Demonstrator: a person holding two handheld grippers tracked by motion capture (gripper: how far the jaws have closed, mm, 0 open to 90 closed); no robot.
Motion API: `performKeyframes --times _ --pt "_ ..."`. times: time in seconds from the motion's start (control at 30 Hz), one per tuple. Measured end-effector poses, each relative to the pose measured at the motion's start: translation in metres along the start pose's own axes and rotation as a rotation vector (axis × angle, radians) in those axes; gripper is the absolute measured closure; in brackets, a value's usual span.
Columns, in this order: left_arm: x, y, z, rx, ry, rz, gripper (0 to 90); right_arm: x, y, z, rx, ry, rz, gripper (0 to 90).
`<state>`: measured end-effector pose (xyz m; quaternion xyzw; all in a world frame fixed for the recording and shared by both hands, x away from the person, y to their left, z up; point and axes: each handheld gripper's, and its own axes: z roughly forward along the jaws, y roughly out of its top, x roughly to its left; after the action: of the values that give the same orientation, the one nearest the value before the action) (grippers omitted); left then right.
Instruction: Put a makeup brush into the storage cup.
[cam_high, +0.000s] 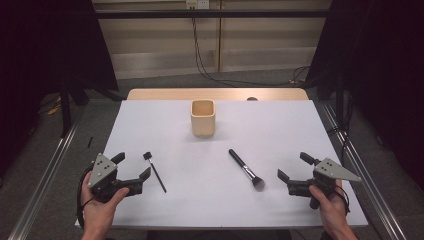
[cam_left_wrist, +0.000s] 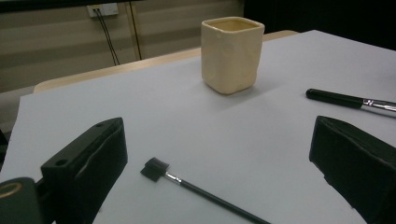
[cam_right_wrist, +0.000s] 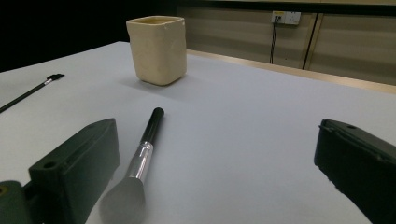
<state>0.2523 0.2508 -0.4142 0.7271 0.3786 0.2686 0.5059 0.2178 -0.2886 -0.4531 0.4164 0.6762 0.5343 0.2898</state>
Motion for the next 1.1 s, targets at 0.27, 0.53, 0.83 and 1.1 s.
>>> performKeyframes --times 0.27,0.53,0.83,1.1 --pt "0.005 0.012 0.017 -0.005 0.008 0.01 3.8 0.002 0.0 0.001 -0.002 0.004 -0.002 0.0" --pt "0.013 0.015 0.035 0.022 0.002 0.0 3.8 0.003 0.0 0.001 0.003 0.013 -0.001 0.0" --pt "0.024 0.015 0.05 0.066 -0.016 -0.057 4.1 0.003 0.0 0.004 0.009 0.023 -0.009 0.0" --pt "0.029 0.014 0.059 0.086 0.006 -0.062 4.1 0.003 0.0 0.004 0.014 0.016 0.004 0.0"
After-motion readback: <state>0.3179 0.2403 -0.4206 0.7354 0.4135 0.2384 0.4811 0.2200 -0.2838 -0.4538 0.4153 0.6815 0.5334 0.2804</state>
